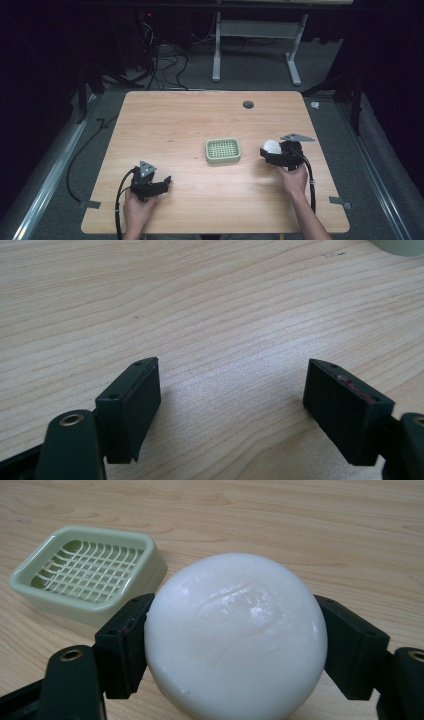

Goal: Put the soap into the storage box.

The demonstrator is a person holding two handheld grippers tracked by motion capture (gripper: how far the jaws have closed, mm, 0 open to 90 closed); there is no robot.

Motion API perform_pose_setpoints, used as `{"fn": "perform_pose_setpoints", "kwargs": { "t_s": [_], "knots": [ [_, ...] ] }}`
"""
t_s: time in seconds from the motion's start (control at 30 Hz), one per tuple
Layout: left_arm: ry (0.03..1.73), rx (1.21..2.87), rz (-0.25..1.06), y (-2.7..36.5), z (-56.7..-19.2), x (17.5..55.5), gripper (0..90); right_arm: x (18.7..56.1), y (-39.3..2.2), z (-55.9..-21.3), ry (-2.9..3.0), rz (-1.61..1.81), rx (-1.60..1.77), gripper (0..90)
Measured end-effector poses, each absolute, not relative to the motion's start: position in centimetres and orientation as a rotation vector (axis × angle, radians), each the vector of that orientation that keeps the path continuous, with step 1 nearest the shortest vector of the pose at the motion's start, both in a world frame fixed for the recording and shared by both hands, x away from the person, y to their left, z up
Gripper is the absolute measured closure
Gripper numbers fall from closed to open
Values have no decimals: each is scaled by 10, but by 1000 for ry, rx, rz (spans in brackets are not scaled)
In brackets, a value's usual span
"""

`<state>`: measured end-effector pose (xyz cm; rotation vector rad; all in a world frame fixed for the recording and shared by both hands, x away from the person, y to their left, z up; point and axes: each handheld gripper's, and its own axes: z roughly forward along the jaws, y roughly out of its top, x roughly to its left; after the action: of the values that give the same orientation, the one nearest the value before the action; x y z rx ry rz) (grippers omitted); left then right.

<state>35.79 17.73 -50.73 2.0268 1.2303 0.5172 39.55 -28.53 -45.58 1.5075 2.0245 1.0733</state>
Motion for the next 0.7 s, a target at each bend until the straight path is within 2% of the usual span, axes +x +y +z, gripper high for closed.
{"fn": "perform_pose_setpoints", "kwargs": {
  "t_s": [0.7],
  "knots": [
    [1230, 2026, 517, 177, -507, 358, 234, 394, -259, -438, 2099, 1122, 1423, 244]
  ]
}}
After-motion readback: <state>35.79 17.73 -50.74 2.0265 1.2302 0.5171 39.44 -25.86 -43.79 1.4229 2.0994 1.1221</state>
